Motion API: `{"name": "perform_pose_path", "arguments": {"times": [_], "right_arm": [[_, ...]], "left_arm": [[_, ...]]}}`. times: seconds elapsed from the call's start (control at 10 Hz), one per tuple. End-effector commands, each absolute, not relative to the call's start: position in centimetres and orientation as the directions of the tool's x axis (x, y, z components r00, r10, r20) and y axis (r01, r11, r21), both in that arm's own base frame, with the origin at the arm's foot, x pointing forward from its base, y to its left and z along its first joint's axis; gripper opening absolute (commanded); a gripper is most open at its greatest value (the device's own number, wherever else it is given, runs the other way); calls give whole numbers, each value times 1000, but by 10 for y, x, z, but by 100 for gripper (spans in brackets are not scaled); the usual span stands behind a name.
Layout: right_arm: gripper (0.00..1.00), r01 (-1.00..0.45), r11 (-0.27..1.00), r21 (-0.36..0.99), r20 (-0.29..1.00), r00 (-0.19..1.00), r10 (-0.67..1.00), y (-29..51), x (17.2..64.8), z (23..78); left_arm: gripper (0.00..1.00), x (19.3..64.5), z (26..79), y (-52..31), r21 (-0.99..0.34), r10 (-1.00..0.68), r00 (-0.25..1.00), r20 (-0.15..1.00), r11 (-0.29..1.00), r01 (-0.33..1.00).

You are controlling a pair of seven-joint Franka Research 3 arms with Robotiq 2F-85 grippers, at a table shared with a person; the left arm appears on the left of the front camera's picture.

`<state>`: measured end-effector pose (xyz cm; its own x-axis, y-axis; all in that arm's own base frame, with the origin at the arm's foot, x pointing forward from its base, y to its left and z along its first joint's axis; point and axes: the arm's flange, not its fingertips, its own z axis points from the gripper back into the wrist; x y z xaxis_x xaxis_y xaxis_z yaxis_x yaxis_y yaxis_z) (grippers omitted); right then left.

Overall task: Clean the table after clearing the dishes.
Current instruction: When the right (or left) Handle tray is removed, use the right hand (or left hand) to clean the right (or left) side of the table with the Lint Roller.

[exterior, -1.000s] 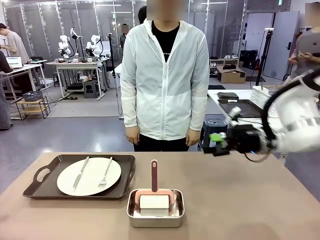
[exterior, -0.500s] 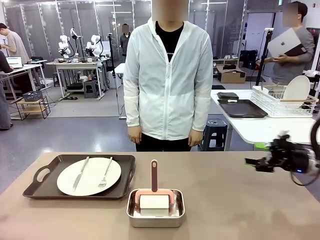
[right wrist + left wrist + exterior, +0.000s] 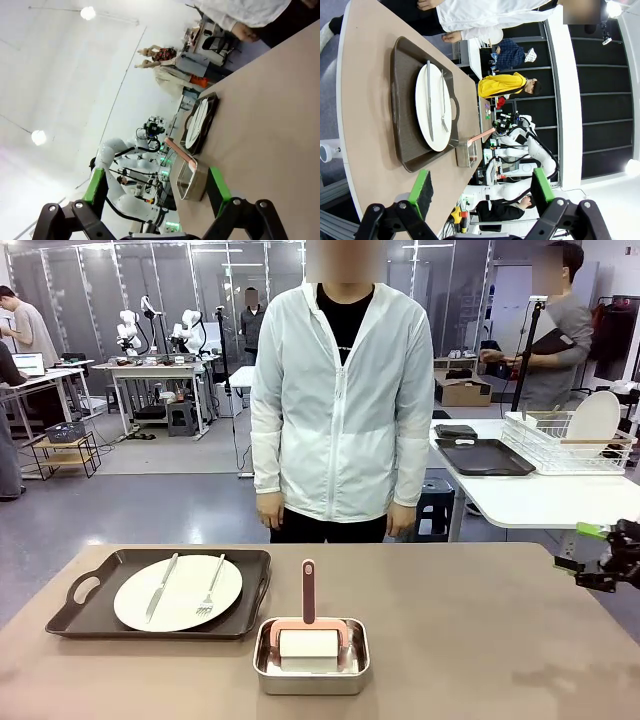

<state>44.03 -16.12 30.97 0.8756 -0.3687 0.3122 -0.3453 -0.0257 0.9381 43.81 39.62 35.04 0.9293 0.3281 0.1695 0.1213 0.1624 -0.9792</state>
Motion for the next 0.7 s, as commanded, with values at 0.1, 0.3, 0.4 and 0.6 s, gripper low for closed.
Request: {"name": "perform_pose_path", "arguments": {"times": [0.1, 0.3, 0.4, 0.6], "right_arm": [[100, -346, -38, 937, 312, 884, -349, -150, 442, 309], [100, -346, -38, 937, 312, 884, -349, -150, 442, 309], [100, -346, -38, 937, 312, 884, -349, -150, 442, 309], [100, -346, -38, 937, 312, 884, -349, -150, 442, 309]], "left_arm": [[100, 436, 352, 398, -978, 332, 927, 175, 167, 125], [100, 436, 352, 398, -978, 332, 927, 175, 167, 125], [100, 436, 352, 398, -978, 332, 927, 175, 167, 125], [100, 436, 352, 398, -978, 332, 927, 175, 167, 125]]}}
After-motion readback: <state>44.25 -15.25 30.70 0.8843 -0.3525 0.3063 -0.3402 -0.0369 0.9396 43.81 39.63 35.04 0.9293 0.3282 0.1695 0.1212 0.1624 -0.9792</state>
